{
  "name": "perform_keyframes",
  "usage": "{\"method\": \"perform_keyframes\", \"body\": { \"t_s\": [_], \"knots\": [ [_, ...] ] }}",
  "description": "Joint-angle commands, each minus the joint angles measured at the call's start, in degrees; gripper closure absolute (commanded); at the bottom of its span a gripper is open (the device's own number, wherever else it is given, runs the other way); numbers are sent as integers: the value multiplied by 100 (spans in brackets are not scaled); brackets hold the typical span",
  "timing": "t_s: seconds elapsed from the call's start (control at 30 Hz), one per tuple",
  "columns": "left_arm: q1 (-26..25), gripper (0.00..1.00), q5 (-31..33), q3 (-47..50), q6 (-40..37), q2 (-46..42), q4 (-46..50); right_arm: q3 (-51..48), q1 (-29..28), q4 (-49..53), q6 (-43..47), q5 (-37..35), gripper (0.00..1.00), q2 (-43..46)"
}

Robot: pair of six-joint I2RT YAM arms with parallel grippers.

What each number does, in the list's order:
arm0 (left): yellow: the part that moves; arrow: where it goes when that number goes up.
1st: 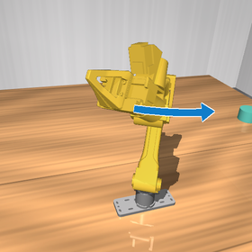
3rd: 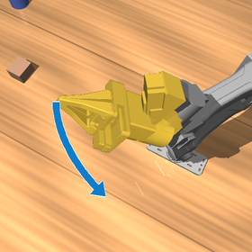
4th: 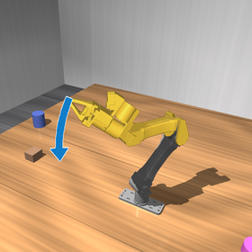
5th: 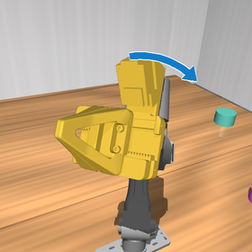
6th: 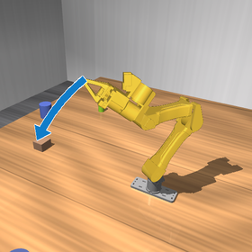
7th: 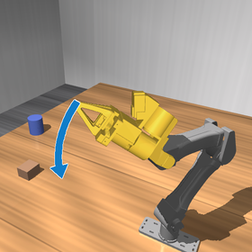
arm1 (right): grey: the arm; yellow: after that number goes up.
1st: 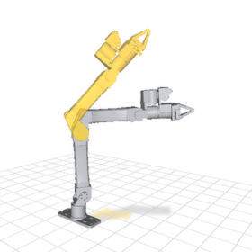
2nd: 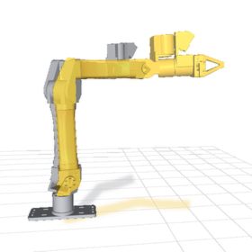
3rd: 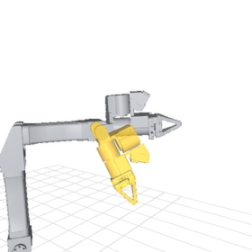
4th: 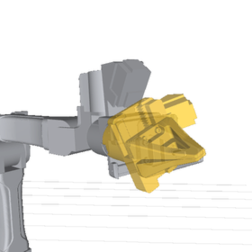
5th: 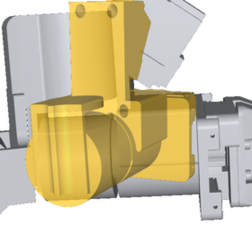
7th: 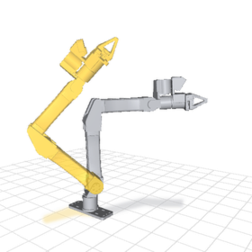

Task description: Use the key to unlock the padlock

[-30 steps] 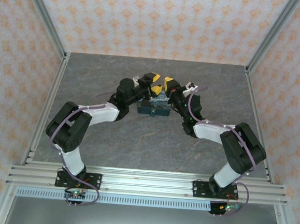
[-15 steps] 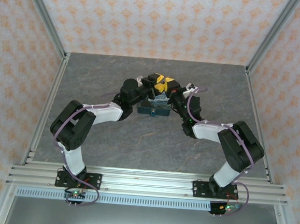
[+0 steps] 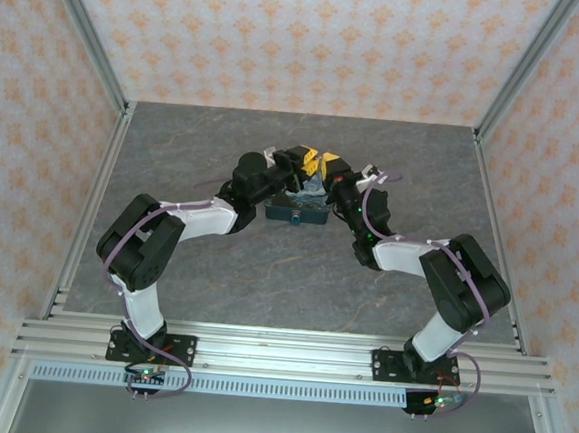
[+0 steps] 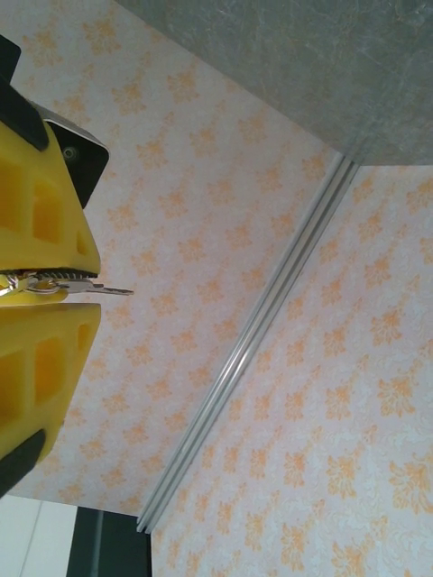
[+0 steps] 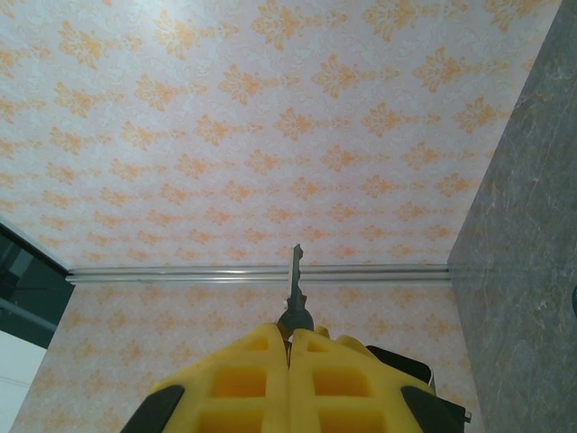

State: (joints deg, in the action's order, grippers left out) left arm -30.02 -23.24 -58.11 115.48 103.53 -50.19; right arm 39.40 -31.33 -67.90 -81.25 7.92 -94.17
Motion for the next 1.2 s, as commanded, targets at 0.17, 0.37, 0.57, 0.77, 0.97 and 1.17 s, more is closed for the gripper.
{"method": "perform_keyframes", "body": {
  "t_s": [0.17, 0.37, 0.57, 0.77, 0.97, 1.17],
  "knots": [
    [-29, 100, 69, -69, -294, -182, 266, -82, 32, -296, -16, -70, 100, 143],
    [54, 100, -274, -193, -1368, -259, 885, -584, 318, 631, 162, 23, 44, 844],
    [240, 100, -1053, -708, -3994, -445, 2431, -494, 971, 2934, 1241, 1101, 43, 2031],
    [267, 100, -1466, -1297, -6714, -740, 4168, 229, 1259, 4207, 2501, 2403, 43, 2100],
    [328, 100, -1962, -1244, -7407, -839, 4102, 422, 1279, 3511, 2775, 3268, 52, 1604],
    [322, 100, -1915, -931, -7114, -907, 3397, 363, 1286, 2517, 2367, 3516, 57, 1220]
  ]
}}
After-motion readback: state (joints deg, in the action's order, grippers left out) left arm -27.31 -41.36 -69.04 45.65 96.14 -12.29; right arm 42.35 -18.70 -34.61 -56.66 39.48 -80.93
